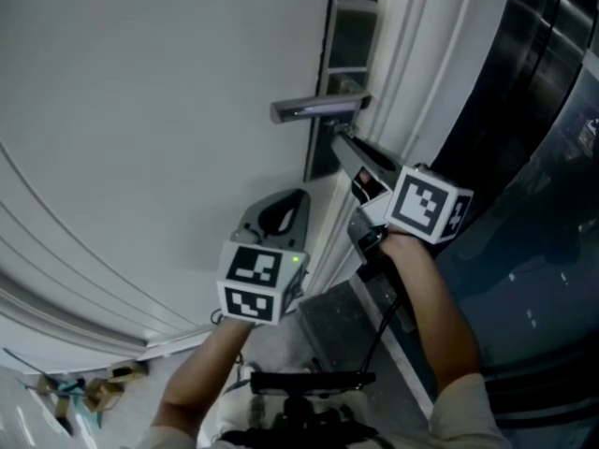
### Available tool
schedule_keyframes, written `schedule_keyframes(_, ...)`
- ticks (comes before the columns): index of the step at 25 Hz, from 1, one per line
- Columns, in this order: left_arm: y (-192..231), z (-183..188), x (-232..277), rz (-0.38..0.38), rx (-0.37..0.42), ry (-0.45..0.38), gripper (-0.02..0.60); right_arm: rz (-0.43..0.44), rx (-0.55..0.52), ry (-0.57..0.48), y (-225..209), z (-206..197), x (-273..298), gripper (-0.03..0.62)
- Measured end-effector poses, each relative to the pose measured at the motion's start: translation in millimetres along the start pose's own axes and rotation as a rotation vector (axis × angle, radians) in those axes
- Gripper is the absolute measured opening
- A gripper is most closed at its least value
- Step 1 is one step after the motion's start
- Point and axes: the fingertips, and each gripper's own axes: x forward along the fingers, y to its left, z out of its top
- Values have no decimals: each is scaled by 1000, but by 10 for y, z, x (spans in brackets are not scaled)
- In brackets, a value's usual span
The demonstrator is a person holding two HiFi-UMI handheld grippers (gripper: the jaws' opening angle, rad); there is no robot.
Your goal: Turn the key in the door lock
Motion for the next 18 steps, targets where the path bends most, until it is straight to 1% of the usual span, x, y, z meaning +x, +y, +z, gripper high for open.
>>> schedule_keyframes(2, -15, -15, 7, -4, -1, 3, 21, -17, -119, 15, 23, 4, -35, 91)
schedule_keyframes(7, -50, -5, 21, -10, 1, 3, 21, -99, -526, 76, 80, 8, -94, 115)
schedule_keyframes(12, -73, -18, 35, -14, 3, 7, 21, -157, -817, 101, 115, -6, -144, 118)
schedule_keyframes(13, -73, -20, 37, -14, 3, 8, 21, -167, -890, 115, 128, -29, -141, 129)
schedule_keyframes(18, -66, -24, 23, -13, -4, 10, 21, -231, -1284, 170, 166, -134, -111, 130)
